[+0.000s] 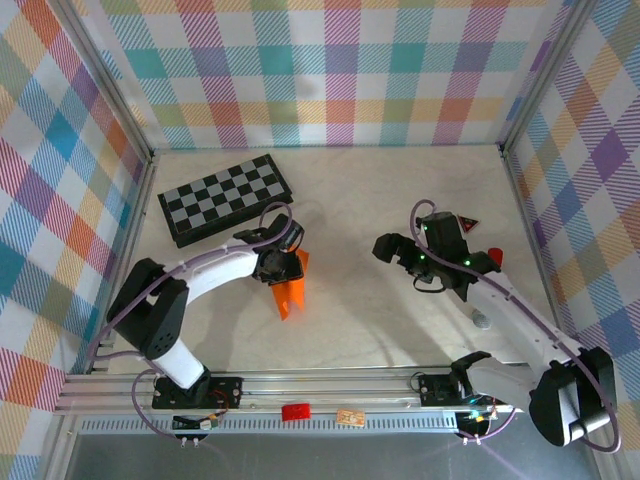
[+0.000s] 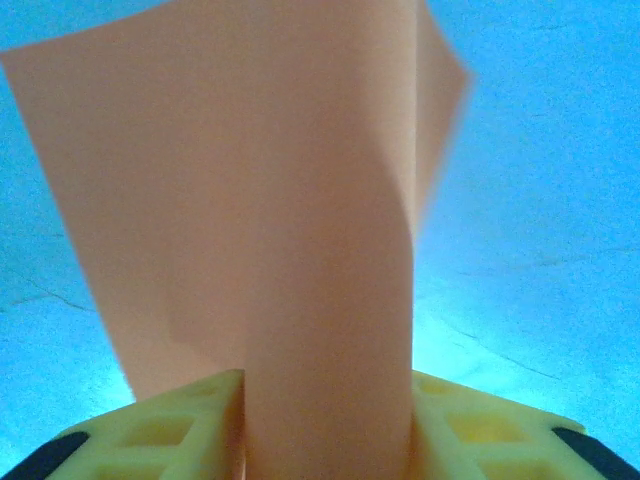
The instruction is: Fold a paper plane with a square sheet of paper (pick it up from the middle)
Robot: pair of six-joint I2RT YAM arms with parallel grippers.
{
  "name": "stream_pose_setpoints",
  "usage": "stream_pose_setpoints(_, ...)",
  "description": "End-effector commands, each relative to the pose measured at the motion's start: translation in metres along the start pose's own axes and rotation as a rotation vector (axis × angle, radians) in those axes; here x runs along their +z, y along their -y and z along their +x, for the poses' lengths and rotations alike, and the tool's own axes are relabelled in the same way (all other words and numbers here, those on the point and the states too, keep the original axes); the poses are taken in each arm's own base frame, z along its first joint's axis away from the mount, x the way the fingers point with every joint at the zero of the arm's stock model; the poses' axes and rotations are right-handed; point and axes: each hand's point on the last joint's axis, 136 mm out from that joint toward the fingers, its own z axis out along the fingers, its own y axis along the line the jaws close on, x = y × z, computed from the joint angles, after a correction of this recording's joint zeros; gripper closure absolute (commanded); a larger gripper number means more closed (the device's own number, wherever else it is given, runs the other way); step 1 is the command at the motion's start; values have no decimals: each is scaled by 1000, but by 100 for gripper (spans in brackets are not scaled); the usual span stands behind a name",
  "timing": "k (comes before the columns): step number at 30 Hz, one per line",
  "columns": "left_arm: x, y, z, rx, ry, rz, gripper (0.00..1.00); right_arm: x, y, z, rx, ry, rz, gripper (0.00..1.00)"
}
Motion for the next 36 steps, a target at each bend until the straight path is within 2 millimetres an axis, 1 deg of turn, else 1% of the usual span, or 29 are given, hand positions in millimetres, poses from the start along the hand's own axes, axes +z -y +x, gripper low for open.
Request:
stream_pose_setpoints(1,-18,22,2,-55,36,119,60,-3,5,-10,14,92,14,1)
stream_pose_setpoints(5,-33,35,10,-61,47,220,61,-7,-4,-8,69,77,-37,1)
stream_pose_setpoints(8,-40,46,16,-71,34,311,61,-8,-12,4,95,11,-88,1)
stream_pose_setpoints(11,-48,61,18,-71,22,413,61,-6,-13,21,141,-66,-113,1)
stream_pose_setpoints(14,-52,66,21,-70,15,464,62,-3,-16,36,170,-127,-163,1)
stream_pose_setpoints(16,-54,70,23,-78,13,503,62,-2,-18,42,188,-143,-198,1)
stream_pose_setpoints(19,-49,75,28,-99,-1,565,62,-2,-19,42,197,-133,-218,1)
stream_pose_setpoints(21,-41,78,33,-108,-24,593,62,-3,-18,38,188,-113,-205,1)
stream_pose_setpoints(23,-33,82,34,-120,-44,614,62,-4,-16,32,179,-83,-184,1)
stream_pose_setpoints(26,-25,91,34,-124,-67,648,62,-5,-8,21,207,-30,-121,1)
stream_pose_setpoints(29,-16,94,34,-125,-78,647,62,-7,-5,15,207,-1,-97,1)
stream_pose_setpoints(33,-3,99,36,-136,-110,661,62,-6,-15,20,118,-31,-154,1)
stream_pose_setpoints(35,0,102,36,-142,-118,674,62,-5,-17,25,94,-63,-169,1)
stream_pose_setpoints(36,2,103,37,-141,-125,673,62,-2,-15,28,97,-76,-162,2)
